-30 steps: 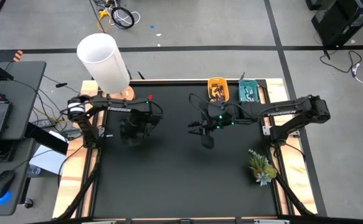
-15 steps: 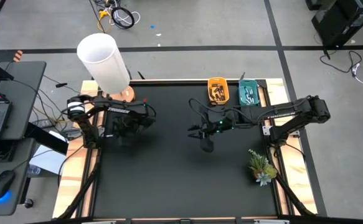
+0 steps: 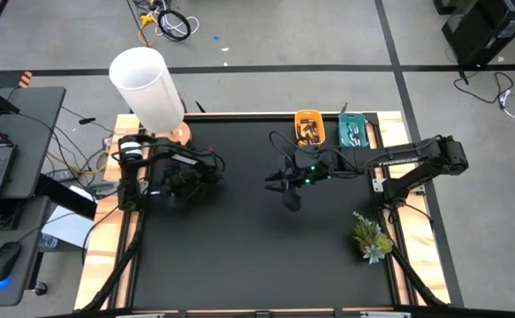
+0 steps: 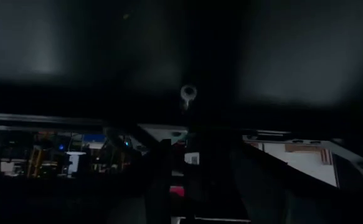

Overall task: Sort batteries
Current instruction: Put the silver battery into the blue bin

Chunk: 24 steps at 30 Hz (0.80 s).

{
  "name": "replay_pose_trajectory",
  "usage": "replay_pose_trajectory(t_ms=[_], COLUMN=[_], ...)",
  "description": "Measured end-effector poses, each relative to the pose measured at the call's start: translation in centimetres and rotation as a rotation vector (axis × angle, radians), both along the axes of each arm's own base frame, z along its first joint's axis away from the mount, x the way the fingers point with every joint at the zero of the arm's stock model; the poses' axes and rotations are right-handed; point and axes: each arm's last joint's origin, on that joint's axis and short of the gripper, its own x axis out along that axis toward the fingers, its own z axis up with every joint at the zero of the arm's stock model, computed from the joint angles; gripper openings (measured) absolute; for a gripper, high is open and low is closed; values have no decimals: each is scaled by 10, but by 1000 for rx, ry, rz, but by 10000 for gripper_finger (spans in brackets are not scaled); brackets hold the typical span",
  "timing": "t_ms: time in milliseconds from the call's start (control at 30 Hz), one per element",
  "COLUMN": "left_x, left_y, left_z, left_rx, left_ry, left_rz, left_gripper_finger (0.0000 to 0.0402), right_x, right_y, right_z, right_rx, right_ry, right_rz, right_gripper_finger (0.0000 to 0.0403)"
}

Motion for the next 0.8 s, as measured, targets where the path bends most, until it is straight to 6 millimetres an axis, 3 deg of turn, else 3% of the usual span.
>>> replay_pose_trajectory(t_ms=[267,800], left_x=[-13,-18], left_y=[-4,0], left_z=[-15,-24], left_rx=[-20,31], left_ry=[26,-11], left_rz=[2,-19], left_gripper_finger=[177,177], right_x=[-4,0], right_y=[10,-2], right_z=[-2,5], right_rx=[3,27], right_ry=[45,-23], right_rz=[-33,-78], right_gripper_finger=[133,133])
